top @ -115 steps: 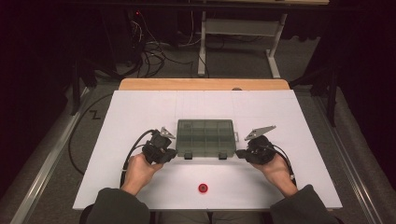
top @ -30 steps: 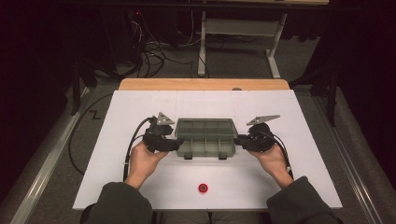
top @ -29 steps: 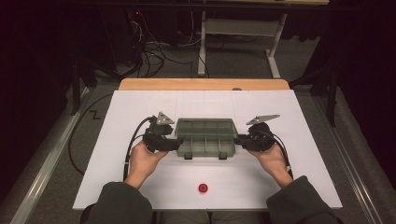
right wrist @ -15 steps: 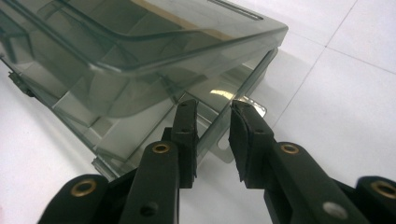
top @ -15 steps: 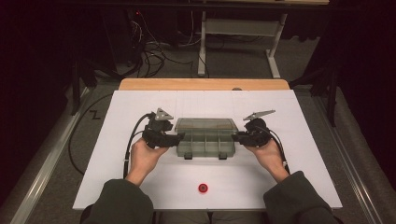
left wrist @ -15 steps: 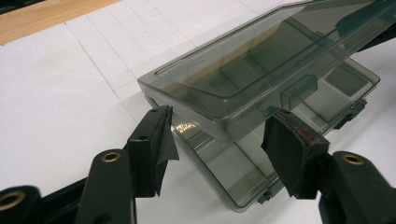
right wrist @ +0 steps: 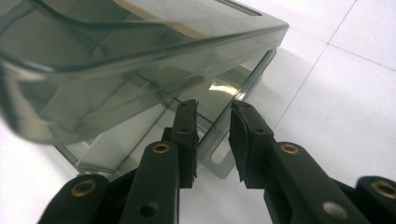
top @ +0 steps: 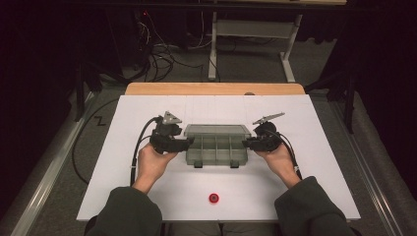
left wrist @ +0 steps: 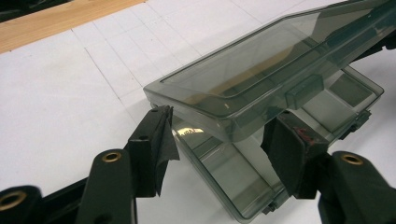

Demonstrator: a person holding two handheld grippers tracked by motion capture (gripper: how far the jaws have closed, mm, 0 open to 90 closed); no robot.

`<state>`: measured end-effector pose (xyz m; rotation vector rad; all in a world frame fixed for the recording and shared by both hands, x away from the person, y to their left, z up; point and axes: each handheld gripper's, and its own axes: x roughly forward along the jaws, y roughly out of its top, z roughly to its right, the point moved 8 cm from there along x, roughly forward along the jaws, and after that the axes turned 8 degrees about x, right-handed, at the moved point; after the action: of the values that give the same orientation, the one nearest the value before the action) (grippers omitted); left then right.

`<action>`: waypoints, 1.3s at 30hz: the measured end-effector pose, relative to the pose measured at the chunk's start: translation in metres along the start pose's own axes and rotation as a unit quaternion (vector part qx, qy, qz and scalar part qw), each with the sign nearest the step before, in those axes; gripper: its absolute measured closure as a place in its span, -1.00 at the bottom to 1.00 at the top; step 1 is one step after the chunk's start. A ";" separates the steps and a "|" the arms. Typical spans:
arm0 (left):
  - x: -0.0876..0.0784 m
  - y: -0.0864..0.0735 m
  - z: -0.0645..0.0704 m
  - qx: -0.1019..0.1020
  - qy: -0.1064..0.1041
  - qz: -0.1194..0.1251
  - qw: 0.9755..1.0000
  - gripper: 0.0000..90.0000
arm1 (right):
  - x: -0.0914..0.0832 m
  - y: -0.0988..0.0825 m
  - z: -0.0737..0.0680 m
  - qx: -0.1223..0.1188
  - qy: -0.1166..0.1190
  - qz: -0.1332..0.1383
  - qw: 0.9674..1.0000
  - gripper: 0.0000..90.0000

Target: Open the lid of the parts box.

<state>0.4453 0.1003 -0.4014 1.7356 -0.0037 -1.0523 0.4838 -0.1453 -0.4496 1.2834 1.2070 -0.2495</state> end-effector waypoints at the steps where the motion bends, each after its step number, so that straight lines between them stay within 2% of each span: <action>1: 0.000 0.001 0.000 0.000 0.001 0.001 1.000 -0.06 | 0.001 0.000 0.000 0.001 0.000 -0.002 1.000 0.64; 12: 0.001 0.006 -0.004 0.002 0.009 0.005 1.000 -0.04 | 0.004 0.002 0.001 0.006 -0.003 -0.027 1.000 0.65; 31: 0.013 0.017 -0.011 -0.008 0.010 0.008 1.000 0.10 | 0.005 0.001 0.001 0.000 -0.009 -0.027 1.000 0.65; 39: 0.017 0.021 -0.016 -0.012 0.013 0.002 1.000 0.19 | 0.005 0.001 0.000 0.003 -0.010 -0.024 1.000 0.65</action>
<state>0.4754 0.0952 -0.3950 1.7260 0.0227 -1.0238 0.4865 -0.1431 -0.4528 1.2560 1.2225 -0.3005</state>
